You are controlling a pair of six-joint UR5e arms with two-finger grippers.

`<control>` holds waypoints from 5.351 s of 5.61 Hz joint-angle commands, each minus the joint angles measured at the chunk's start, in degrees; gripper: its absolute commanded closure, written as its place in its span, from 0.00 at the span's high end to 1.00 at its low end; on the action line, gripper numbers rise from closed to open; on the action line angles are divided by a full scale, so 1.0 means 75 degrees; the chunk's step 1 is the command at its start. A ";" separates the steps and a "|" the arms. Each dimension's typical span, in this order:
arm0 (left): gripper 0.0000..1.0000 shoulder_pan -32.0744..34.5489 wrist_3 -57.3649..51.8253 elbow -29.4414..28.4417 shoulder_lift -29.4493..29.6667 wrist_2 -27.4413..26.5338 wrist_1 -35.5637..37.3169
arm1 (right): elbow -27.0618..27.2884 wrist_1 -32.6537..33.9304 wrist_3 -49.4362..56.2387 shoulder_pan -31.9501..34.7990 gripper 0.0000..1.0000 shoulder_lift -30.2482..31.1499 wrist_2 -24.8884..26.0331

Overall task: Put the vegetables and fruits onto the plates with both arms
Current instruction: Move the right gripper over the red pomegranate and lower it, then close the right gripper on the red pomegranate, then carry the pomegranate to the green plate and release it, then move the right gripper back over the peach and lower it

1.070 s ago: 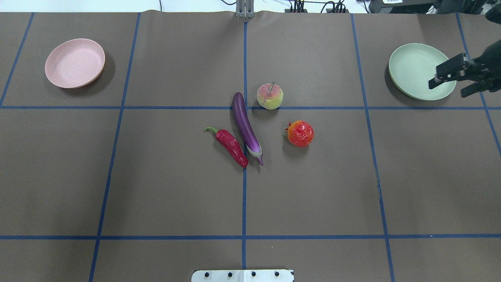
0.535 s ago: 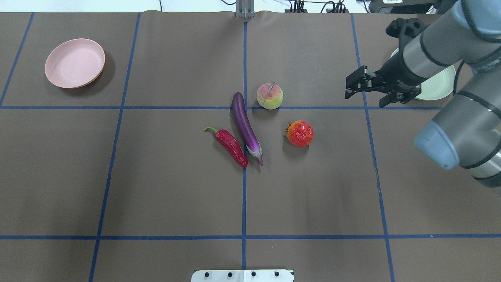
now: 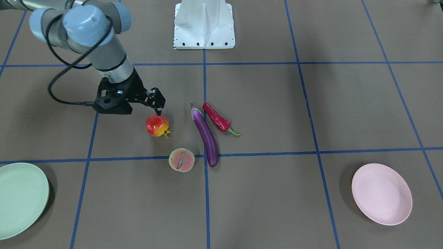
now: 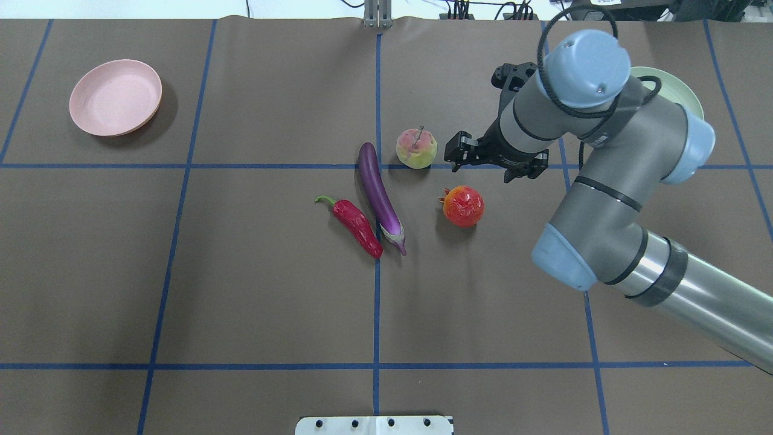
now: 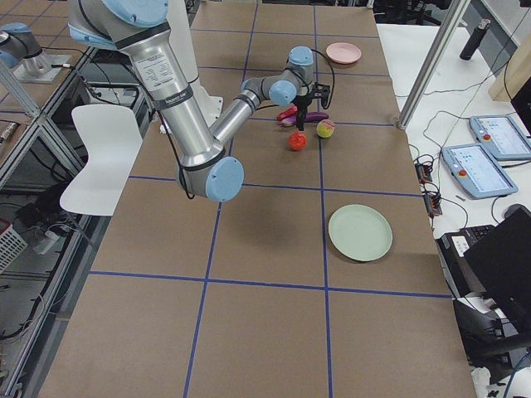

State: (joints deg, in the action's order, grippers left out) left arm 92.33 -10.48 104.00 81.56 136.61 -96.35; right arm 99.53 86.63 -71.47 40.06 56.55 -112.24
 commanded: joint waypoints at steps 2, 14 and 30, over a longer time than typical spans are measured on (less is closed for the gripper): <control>1.00 -0.0006 -0.0009 -0.0109 0.0000 0.0008 -0.0008 | -0.0906 0.0015 0.1424 -0.0338 1.00 -0.0450 0.0899; 1.00 0.0006 -0.0009 -0.0039 0.0000 0.0229 -0.0032 | -0.1050 -0.0067 0.1924 -0.0796 0.00 -0.0286 0.1430; 1.00 -0.0006 -0.0055 -0.0074 0.0000 0.0254 -0.0043 | -0.3045 -0.2914 0.4608 0.2502 0.98 -0.0084 -0.1737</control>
State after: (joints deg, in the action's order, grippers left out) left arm 92.31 -10.82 103.56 81.56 138.52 -96.68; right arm 73.25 65.02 -35.50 61.89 57.19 -127.39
